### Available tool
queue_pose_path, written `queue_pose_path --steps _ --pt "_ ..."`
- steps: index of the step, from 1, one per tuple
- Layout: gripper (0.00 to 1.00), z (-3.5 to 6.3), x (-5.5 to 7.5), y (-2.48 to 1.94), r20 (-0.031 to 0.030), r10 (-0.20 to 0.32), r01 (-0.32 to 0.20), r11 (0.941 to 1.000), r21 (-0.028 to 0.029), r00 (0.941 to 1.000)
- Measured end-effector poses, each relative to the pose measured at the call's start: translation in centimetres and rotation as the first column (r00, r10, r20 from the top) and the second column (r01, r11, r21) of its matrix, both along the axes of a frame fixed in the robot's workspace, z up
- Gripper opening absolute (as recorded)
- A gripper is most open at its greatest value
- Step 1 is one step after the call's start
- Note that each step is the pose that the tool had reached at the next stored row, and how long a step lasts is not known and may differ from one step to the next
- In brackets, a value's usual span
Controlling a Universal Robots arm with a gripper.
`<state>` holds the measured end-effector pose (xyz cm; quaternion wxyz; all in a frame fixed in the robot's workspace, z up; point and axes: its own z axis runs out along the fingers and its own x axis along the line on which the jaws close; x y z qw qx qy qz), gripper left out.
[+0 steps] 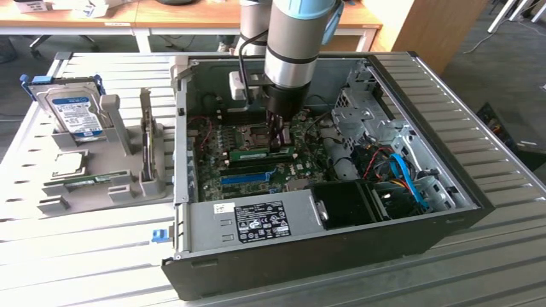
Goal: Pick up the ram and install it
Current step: 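Insert the ram into the slot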
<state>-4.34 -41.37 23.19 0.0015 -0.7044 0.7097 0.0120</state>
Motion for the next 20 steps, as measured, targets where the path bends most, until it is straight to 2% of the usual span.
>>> queue_pose_path --steps 20 --pt "0.12 0.00 -0.02 -0.08 0.0000 -0.012 0.012 0.9999 0.0001 0.9999"
